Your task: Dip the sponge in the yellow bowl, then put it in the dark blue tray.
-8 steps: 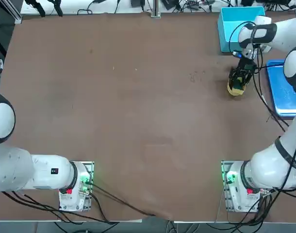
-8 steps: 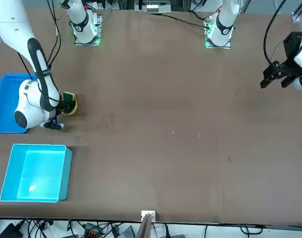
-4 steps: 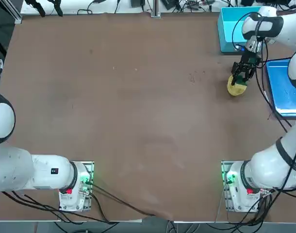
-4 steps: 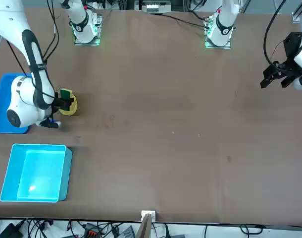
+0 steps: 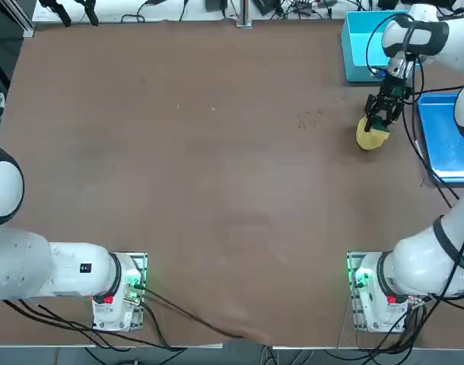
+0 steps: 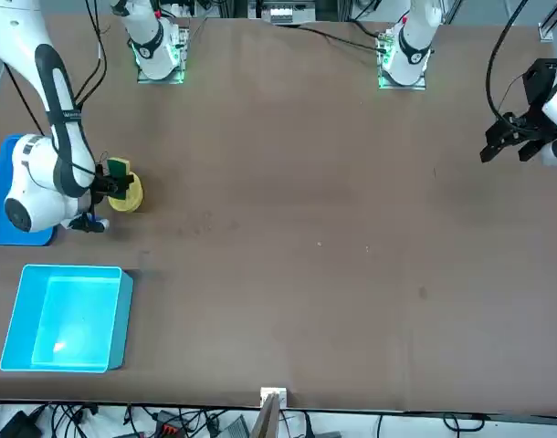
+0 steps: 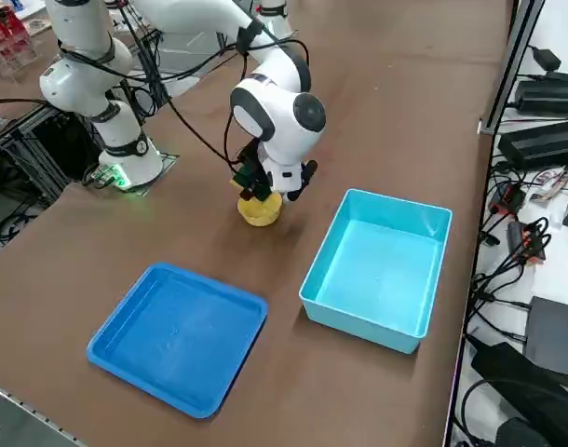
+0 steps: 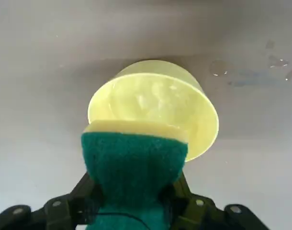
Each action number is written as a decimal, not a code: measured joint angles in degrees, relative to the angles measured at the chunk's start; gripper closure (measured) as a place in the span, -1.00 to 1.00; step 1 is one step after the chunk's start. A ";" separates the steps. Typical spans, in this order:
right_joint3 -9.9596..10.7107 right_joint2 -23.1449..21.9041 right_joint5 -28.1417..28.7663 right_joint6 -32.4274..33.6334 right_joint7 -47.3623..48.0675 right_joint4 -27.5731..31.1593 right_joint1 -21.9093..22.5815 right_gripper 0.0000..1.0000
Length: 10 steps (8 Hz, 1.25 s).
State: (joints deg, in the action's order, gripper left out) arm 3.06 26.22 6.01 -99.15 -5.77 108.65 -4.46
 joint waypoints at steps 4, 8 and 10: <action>0.02 0.05 0.00 0.04 0.00 0.00 -0.01 -0.39; 3.18 -3.25 -5.33 0.52 -0.94 0.04 -0.54 -0.39; 5.69 -5.60 -11.09 0.60 -6.21 0.07 -3.01 -0.39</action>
State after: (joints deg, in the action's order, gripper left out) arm 8.75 20.62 -5.08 -98.55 -11.98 108.72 -7.47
